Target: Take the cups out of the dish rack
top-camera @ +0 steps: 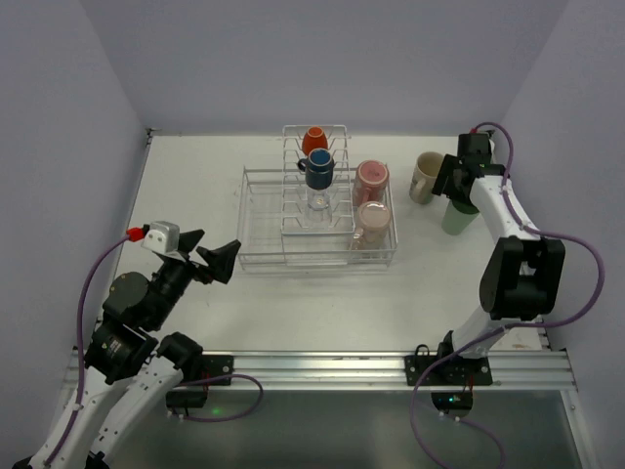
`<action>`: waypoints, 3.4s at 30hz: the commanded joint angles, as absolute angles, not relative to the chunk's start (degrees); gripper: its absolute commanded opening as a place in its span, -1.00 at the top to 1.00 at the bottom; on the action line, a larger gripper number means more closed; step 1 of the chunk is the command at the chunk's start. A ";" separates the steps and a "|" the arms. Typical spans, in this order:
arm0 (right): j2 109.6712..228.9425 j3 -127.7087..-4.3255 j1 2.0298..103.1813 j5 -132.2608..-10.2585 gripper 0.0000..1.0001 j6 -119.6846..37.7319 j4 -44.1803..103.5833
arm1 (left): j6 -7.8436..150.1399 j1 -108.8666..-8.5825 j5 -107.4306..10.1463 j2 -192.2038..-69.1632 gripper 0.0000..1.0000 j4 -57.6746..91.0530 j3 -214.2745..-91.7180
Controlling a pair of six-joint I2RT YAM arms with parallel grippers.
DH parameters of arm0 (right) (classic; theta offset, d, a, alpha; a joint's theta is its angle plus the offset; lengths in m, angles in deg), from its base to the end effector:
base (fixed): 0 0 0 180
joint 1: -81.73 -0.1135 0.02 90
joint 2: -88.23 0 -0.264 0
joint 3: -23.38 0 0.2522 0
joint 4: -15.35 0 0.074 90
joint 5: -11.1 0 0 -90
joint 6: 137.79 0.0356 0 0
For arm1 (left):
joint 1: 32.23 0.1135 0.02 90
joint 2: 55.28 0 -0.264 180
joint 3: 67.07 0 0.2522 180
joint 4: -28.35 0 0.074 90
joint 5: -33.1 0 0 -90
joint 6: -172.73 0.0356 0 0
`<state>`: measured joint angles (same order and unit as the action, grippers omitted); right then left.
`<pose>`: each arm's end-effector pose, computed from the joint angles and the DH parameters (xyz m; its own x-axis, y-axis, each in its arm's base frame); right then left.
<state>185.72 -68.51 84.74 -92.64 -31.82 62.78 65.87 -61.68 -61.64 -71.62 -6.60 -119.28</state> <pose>0.3698 -0.0279 0.2639 -0.7138 0.3052 -0.6304 0.4057 0.9139 -0.0170 0.0715 -0.0370 0.3373 -0.1079 -0.2710 -0.9565 0.4041 0.8671 -0.2913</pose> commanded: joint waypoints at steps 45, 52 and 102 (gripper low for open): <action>168.12 -56.74 49.83 -96.30 -0.98 -25.03 56.45 | 67.43 -57.63 -59.72 -78.92 -1.00 -6.24 -119.32; 171.37 -56.83 49.92 -97.00 -0.98 -25.20 55.56 | 67.43 -57.54 -59.63 -78.74 -1.00 -6.24 -119.24; 132.81 -53.22 56.16 -97.81 -0.04 -22.57 47.20 | 56.02 -57.01 -35.12 -84.63 -1.00 3.67 -129.78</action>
<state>138.09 -48.64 56.37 -100.55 -24.70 51.67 60.64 -57.35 -44.54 -83.53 -1.49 -126.96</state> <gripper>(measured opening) 0.909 0.997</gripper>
